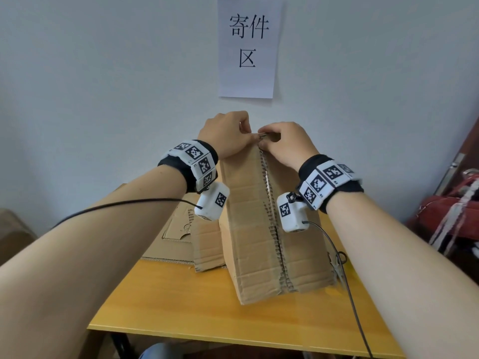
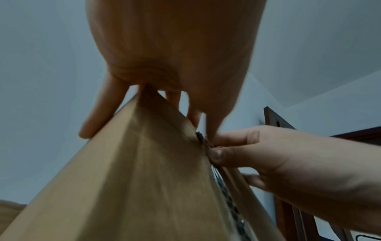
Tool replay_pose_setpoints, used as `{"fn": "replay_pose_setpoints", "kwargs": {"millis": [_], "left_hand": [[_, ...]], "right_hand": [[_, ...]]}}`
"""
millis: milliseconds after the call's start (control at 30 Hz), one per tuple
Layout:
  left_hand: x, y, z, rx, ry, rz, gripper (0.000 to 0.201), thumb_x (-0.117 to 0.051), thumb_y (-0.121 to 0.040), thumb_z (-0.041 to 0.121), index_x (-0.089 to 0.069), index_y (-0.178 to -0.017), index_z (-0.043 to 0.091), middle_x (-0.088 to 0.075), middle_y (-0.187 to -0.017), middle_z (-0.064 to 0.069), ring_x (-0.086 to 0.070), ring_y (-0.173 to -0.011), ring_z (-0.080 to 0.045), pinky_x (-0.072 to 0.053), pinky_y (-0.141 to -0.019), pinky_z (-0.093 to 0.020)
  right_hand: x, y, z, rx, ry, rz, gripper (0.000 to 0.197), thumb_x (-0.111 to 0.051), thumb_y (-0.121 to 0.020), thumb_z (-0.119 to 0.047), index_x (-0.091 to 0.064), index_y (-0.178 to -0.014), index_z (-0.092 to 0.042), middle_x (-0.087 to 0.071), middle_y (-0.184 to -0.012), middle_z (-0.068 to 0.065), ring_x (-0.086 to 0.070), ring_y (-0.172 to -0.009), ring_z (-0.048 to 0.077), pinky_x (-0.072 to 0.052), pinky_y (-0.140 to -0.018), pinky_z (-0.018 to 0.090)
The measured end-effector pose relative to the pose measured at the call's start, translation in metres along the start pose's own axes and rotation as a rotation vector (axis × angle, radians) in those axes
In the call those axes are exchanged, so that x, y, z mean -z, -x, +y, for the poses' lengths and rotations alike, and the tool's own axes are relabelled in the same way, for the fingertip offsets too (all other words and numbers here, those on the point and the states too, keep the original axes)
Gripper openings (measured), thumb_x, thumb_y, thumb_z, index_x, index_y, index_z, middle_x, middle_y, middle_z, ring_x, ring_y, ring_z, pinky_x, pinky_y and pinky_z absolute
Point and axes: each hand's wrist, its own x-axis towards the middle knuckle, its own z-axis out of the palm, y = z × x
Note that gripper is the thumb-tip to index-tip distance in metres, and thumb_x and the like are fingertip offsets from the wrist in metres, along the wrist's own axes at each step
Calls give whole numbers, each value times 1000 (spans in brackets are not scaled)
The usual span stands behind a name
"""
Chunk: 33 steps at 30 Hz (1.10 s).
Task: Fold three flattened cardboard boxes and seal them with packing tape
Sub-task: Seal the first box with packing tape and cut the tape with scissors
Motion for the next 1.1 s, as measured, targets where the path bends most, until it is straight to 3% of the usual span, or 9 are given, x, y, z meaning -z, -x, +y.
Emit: {"fn": "replay_pose_setpoints", "kwargs": {"millis": [200, 433, 567, 667, 767, 833, 933, 1033, 1100], "left_hand": [[2, 4, 6, -21, 61, -5, 10, -64, -91, 34, -65, -97, 27, -69, -102, 10, -61, -101, -15, -37, -80, -28], [5, 8, 5, -15, 91, -21, 17, -72, -83, 45, -71, -99, 39, -69, -107, 13, -60, -104, -11, -39, -83, -27], [3, 11, 0, 30, 191, -6, 20, -74, -82, 44, -71, -100, 37, -69, -104, 14, -62, -105, -10, -46, -83, -27], [6, 20, -10, 196, 488, -12, 46, -78, -78, 50, -63, -118, 31, -63, -118, 4, -62, -105, -16, -62, -71, -41], [10, 34, -15, 446, 751, -189, 63, -59, -88, 67, -52, -135, 27, -46, -131, 0, -53, -118, -34, -61, -59, -50], [13, 40, -14, 543, 841, -302, 70, -39, -92, 74, -41, -146, 30, -42, -137, -6, -52, -120, -44, -60, -57, -50], [20, 44, -7, 537, 863, -323, 69, -29, -94, 75, -48, -139, 26, -57, -128, -24, -63, -106, -48, -60, -60, -50], [38, 45, 3, 448, 804, -239, 65, -26, -98, 69, -58, -121, 17, -67, -105, -20, -73, -79, -40, -60, -59, -47], [52, 42, 7, 407, 806, -161, 61, -29, -99, 66, -57, -119, 16, -68, -103, -17, -74, -72, -35, -59, -58, -44]], "right_hand": [[5, 2, 7, 20, 39, -1, 38, -68, -89, -33, -68, -127, -33, -67, -129, -3, -52, -128, 21, -41, -109, 42], [6, 1, 0, 23, 89, -24, 31, -69, -87, -34, -73, -117, -38, -72, -119, -6, -56, -121, 23, -43, -106, 44], [12, 7, -1, -5, -26, 18, 24, -70, -91, -25, -76, -113, -29, -73, -116, -8, -62, -115, 13, -43, -104, 30], [21, 11, 5, -65, -58, 102, 29, -71, -90, -30, -72, -118, -22, -69, -123, -4, -60, -117, 14, -39, -95, 19], [33, 9, 13, -256, -59, 160, 45, -60, -91, -52, -63, -128, -27, -58, -135, -1, -49, -129, 25, -40, -99, 32], [38, 11, 13, -351, -112, 99, 49, -50, -93, -57, -56, -132, -27, -57, -136, -2, -53, -126, 25, -43, -104, 39], [41, 18, 7, -367, -157, 97, 38, -46, -97, -55, -53, -123, -28, -59, -119, -7, -58, -111, 20, -45, -98, 37], [55, 26, -10, -304, -151, 212, 34, -47, -99, -51, -57, -123, -30, -54, -108, -13, -52, -100, 14, -38, -85, 28], [69, 29, -25, -243, -170, 306, 30, -48, -99, -48, -61, -119, -31, -57, -107, -15, -53, -95, 12, -38, -82, 26]]}}
